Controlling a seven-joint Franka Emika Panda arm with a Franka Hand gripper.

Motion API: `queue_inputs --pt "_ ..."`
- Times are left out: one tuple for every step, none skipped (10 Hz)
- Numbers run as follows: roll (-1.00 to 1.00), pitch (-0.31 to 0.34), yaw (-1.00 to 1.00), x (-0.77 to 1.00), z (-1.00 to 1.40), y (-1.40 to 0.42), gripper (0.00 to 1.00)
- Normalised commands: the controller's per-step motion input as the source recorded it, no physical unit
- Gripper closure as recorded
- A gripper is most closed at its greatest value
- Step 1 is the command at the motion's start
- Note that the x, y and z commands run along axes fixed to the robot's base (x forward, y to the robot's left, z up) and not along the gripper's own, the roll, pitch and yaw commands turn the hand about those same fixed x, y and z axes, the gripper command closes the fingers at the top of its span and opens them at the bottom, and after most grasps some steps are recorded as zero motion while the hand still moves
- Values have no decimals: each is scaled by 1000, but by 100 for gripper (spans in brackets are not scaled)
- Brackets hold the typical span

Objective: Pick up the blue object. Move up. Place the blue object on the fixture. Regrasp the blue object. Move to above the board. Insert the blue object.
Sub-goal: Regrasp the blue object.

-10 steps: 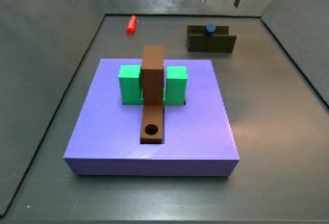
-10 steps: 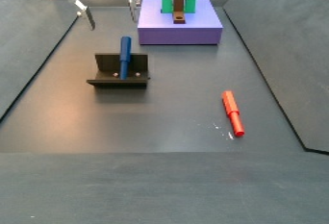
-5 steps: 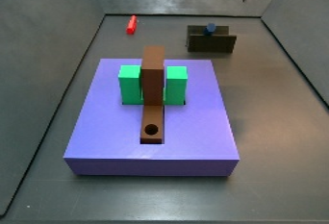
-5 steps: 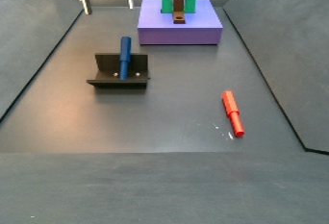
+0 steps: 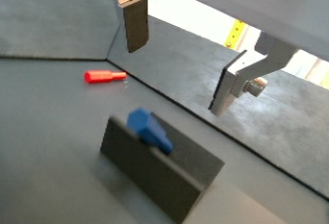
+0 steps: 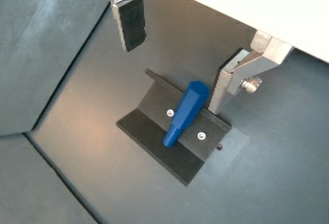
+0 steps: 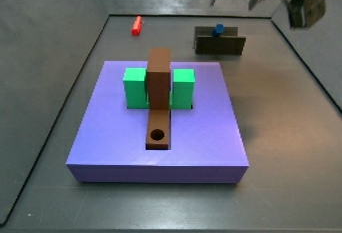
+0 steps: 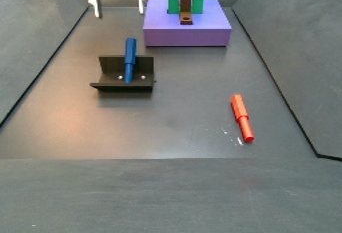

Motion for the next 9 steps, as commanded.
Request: queue_inputs --pt "440 -234 386 -54 -217 -186 0" --pt "643 -46 463 0 0 -166 0" --pt "751 0 574 0 0 -149 0" --pt "746 0 491 143 0 -109 0" --pt "586 40 43 126 -103 49 0" --pt "303 29 0 0 -334 266 0" --pt "83 131 -166 89 -483 357 0" --pt "0 197 -294 137 -360 377 0" --pt "0 3 -151 0 -306 291 0"
